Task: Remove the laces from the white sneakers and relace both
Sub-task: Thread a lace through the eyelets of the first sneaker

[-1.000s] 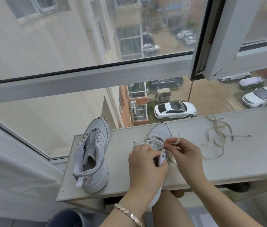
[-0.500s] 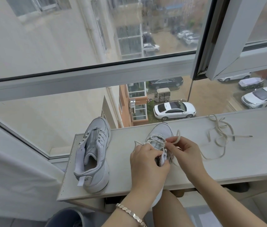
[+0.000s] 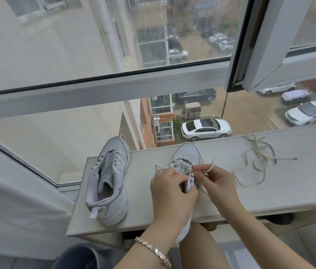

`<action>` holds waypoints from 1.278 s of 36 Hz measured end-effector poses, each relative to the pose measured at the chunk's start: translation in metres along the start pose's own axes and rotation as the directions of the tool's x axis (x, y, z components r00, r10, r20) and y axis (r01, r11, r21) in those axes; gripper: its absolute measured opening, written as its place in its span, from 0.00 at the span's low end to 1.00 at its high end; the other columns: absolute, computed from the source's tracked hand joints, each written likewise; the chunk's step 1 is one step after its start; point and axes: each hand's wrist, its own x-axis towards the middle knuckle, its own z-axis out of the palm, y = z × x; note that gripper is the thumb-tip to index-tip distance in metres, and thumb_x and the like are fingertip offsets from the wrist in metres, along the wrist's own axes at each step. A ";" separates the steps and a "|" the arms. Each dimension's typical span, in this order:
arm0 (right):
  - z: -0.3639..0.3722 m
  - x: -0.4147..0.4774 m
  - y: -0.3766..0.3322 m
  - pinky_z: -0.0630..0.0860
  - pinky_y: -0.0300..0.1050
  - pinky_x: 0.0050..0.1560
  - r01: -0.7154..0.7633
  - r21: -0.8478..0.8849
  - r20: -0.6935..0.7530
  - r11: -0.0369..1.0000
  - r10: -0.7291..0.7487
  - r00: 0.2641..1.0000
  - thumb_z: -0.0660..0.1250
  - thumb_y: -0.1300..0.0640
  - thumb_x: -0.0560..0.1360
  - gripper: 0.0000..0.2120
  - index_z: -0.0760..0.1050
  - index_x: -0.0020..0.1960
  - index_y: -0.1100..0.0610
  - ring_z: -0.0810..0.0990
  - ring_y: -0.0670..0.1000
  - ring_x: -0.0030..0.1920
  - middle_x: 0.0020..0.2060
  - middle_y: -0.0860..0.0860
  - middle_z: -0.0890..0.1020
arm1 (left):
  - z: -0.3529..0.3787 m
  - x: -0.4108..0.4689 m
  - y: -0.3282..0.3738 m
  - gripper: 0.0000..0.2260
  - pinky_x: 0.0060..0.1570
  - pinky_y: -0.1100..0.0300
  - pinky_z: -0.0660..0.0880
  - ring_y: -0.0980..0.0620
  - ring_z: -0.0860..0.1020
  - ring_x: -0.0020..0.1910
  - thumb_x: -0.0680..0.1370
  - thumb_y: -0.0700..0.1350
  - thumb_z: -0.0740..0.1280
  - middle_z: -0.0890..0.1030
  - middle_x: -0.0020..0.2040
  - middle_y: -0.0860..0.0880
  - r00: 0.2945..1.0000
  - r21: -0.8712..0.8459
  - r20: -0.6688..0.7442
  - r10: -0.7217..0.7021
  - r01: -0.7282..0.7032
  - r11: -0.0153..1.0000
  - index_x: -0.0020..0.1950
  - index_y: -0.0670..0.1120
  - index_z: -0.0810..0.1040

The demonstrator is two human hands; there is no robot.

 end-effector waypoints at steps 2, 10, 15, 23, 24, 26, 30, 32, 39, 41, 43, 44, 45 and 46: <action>-0.001 -0.001 -0.001 0.76 0.30 0.38 0.017 -0.013 0.023 1.000 -0.017 1.000 0.67 0.72 0.71 0.14 0.81 0.37 0.54 0.82 0.41 0.37 0.34 0.45 0.84 | 0.000 0.000 0.000 0.03 0.45 0.66 0.57 0.55 0.68 0.43 0.72 0.47 0.70 0.67 0.33 0.59 1.000 -0.001 0.001 -0.007 0.007 1.000 0.42 0.50 0.84; -0.014 -0.007 -0.004 0.77 0.34 0.37 -0.108 -0.070 -0.019 0.992 0.107 0.994 0.71 0.63 0.71 0.10 0.76 0.50 0.57 0.82 0.45 0.35 0.33 0.52 0.84 | 0.000 0.000 -0.001 0.04 0.45 0.68 0.55 0.57 0.67 0.44 0.73 0.49 0.69 0.69 0.36 0.59 1.000 0.018 0.029 0.012 -0.012 1.000 0.43 0.50 0.83; -0.024 -0.010 -0.010 0.68 0.31 0.34 0.048 -0.605 -0.026 0.795 -0.080 0.996 0.75 0.54 0.67 0.12 0.72 0.43 0.48 0.74 0.42 0.33 0.32 0.46 0.75 | 0.000 -0.001 -0.001 0.04 0.44 0.68 0.55 0.57 0.67 0.44 0.73 0.48 0.69 0.70 0.36 0.58 0.999 0.036 0.031 0.022 -0.023 0.999 0.43 0.50 0.82; -0.020 0.006 -0.037 0.73 0.35 0.34 0.725 -0.597 0.635 0.344 -0.349 0.689 0.74 0.66 0.67 0.10 0.84 0.47 0.57 0.80 0.47 0.35 0.39 0.50 0.81 | -0.003 -0.001 -0.001 0.04 0.45 0.72 0.56 0.56 0.66 0.43 0.74 0.48 0.68 0.71 0.37 0.56 0.998 0.026 0.063 0.022 -0.023 0.999 0.44 0.50 0.82; -0.022 0.009 -0.039 0.73 0.35 0.32 0.753 -0.580 0.669 0.310 -0.347 0.658 0.75 0.65 0.66 0.09 0.84 0.46 0.57 0.81 0.49 0.34 0.39 0.50 0.81 | -0.003 0.000 0.000 0.04 0.44 0.70 0.56 0.56 0.66 0.43 0.74 0.48 0.68 0.71 0.37 0.56 0.997 0.031 0.069 0.020 -0.023 0.999 0.44 0.51 0.82; -0.025 0.016 -0.044 0.74 0.36 0.30 0.809 -0.531 0.736 0.252 -0.336 0.588 0.76 0.64 0.65 0.09 0.84 0.45 0.57 0.81 0.49 0.33 0.38 0.50 0.82 | -0.003 0.001 0.001 0.05 0.43 0.66 0.55 0.57 0.65 0.43 0.73 0.48 0.68 0.69 0.36 0.58 0.997 0.047 0.078 0.016 -0.019 0.999 0.45 0.51 0.82; -0.026 0.029 -0.057 0.76 0.37 0.29 0.882 -0.446 0.839 0.152 -0.273 0.471 0.78 0.63 0.64 0.07 0.84 0.41 0.57 0.82 0.50 0.33 0.38 0.50 0.83 | -0.004 0.001 0.002 0.05 0.42 0.65 0.54 0.56 0.65 0.43 0.73 0.48 0.68 0.67 0.35 0.59 0.996 0.042 0.084 0.006 -0.010 0.999 0.44 0.51 0.83; -0.024 0.032 -0.062 0.76 0.36 0.29 0.895 -0.420 0.866 0.147 -0.230 0.444 0.78 0.63 0.62 0.07 0.84 0.39 0.57 0.82 0.49 0.33 0.37 0.49 0.83 | -0.004 0.001 0.002 0.04 0.42 0.66 0.54 0.56 0.65 0.43 0.73 0.48 0.68 0.67 0.34 0.59 0.997 0.037 0.083 0.010 -0.013 0.999 0.43 0.50 0.82; -0.022 0.036 -0.041 0.77 0.38 0.37 0.621 -0.523 0.635 0.583 -0.219 0.741 0.73 0.69 0.64 0.07 0.83 0.38 0.59 0.79 0.45 0.34 0.35 0.49 0.83 | -0.003 -0.001 0.000 0.05 0.44 0.71 0.57 0.56 0.66 0.41 0.73 0.48 0.69 0.67 0.33 0.58 0.998 0.010 0.064 0.029 -0.030 1.000 0.40 0.49 0.82; -0.021 0.031 -0.030 0.77 0.35 0.37 0.454 -0.488 0.467 0.746 -0.217 0.858 0.73 0.72 0.64 0.10 0.83 0.35 0.58 0.79 0.42 0.33 0.32 0.48 0.83 | -0.003 -0.001 0.000 0.06 0.46 0.73 0.57 0.56 0.65 0.41 0.73 0.49 0.68 0.67 0.33 0.58 0.997 0.020 0.059 0.042 -0.043 0.999 0.40 0.49 0.82; -0.019 0.023 -0.020 0.77 0.35 0.35 0.394 -0.465 0.334 0.793 -0.255 0.907 0.73 0.73 0.63 0.11 0.83 0.35 0.57 0.79 0.43 0.32 0.31 0.48 0.82 | -0.003 0.000 0.001 0.06 0.45 0.74 0.57 0.56 0.65 0.40 0.73 0.49 0.68 0.67 0.33 0.57 0.998 0.034 0.052 0.042 -0.044 0.998 0.40 0.49 0.83; -0.018 0.019 -0.018 0.77 0.36 0.35 0.419 -0.468 0.307 0.778 -0.301 0.903 0.73 0.73 0.63 0.11 0.83 0.35 0.59 0.79 0.43 0.32 0.31 0.49 0.82 | -0.003 0.001 0.002 0.07 0.44 0.73 0.58 0.56 0.65 0.39 0.73 0.49 0.68 0.67 0.32 0.57 0.998 0.035 0.050 0.037 -0.039 0.999 0.39 0.49 0.82; -0.017 0.014 -0.016 0.77 0.37 0.35 0.469 -0.476 0.302 0.744 -0.363 0.881 0.73 0.74 0.62 0.10 0.82 0.35 0.60 0.79 0.45 0.32 0.31 0.50 0.82 | -0.004 0.001 0.002 0.07 0.43 0.73 0.58 0.55 0.66 0.39 0.73 0.49 0.68 0.66 0.31 0.57 0.998 0.032 0.049 0.029 -0.031 0.999 0.38 0.49 0.82; -0.015 0.010 -0.017 0.77 0.39 0.35 0.533 -0.489 0.308 0.691 -0.434 0.846 0.74 0.75 0.61 0.09 0.82 0.35 0.62 0.79 0.45 0.32 0.31 0.51 0.82 | -0.004 0.001 0.003 0.08 0.41 0.72 0.58 0.55 0.66 0.38 0.73 0.49 0.68 0.66 0.30 0.56 0.999 0.027 0.049 0.021 -0.022 0.999 0.36 0.49 0.81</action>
